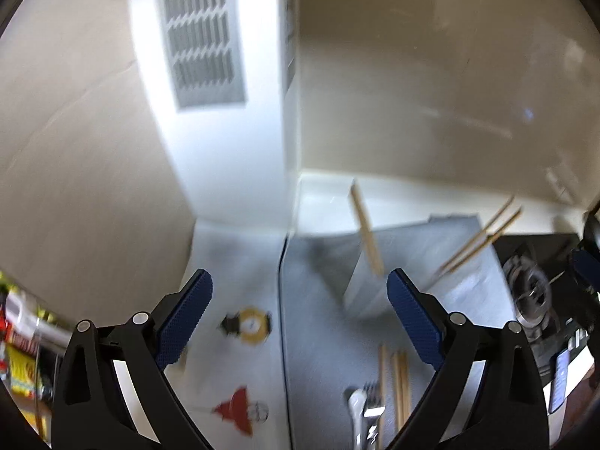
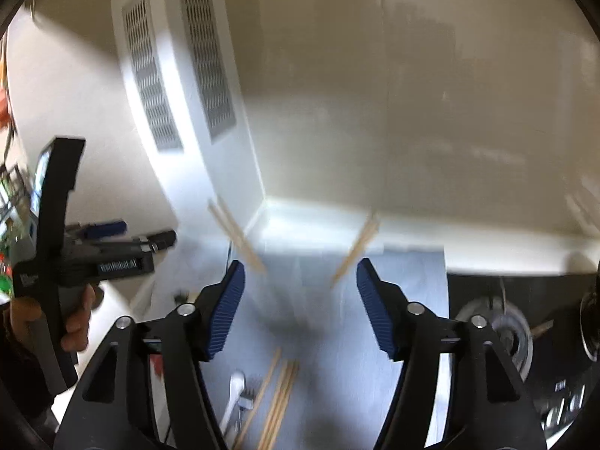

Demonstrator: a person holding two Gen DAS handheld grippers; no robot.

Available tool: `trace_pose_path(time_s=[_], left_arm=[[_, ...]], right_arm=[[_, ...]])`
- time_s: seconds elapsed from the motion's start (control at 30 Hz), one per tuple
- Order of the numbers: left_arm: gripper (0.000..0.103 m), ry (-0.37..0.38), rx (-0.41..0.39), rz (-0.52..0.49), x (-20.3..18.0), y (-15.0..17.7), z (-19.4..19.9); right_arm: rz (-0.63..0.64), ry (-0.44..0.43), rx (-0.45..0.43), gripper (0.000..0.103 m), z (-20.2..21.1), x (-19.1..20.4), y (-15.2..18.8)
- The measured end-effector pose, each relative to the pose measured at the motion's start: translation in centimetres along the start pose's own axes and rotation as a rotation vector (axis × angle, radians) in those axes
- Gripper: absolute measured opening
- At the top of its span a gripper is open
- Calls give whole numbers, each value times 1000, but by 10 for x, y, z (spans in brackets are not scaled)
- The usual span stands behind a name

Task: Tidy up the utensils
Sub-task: 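Drop the chopsticks into the clear holder by opening both tools, then move both open tools back over the spoon, fork and chopsticks on the mat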

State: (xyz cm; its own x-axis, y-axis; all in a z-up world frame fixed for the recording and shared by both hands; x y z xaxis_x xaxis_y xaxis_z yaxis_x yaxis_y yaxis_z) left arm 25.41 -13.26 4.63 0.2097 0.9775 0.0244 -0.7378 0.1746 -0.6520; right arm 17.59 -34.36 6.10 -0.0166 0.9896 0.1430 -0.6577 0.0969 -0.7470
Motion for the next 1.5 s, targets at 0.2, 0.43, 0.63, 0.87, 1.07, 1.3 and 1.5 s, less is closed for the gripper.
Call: trace_pose_path(time_s=[0.2,0.43,0.63,0.87,1.07,1.3,1.5], left_arm=[[91,-14,151,-28,-4,57,-20],[91,-6,259,-24,-7,98,-25],[91,7,302,-61,-23,122,-17],[91,10,316,-46,-22,128,-14],[91,11,320,-46,-23,130,-14],[91,10,323,-44,-24,130,-15],[91,9,324,-45,-24,130,-14]], right_arm=[[-74,0,201,63,-30,-7,56],[-107,-79,344,63,-43,6,95],[-111,-114,411,63,-47,16,110],[-100,-117,414,63,-44,18,108],[-101,-118,415,63,-43,18,107],[-96,-119,417,62,-43,20,108],[-97,-118,427,62,-46,19,108]])
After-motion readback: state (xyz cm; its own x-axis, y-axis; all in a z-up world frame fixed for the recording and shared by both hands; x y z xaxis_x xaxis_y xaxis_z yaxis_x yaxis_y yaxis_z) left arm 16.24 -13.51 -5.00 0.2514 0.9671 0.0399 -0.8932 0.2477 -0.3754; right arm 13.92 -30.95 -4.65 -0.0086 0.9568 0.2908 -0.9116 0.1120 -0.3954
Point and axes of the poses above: each gripper's, at about its wrist camera, not at the fingertips, and z roughly against the way its jaws point, x to its left, y to its underside, the point moved 1 cm from there along -z, roughly the way its jaws point, and after that the axes turned 2 degrees about -z, right-handed, at the moved point
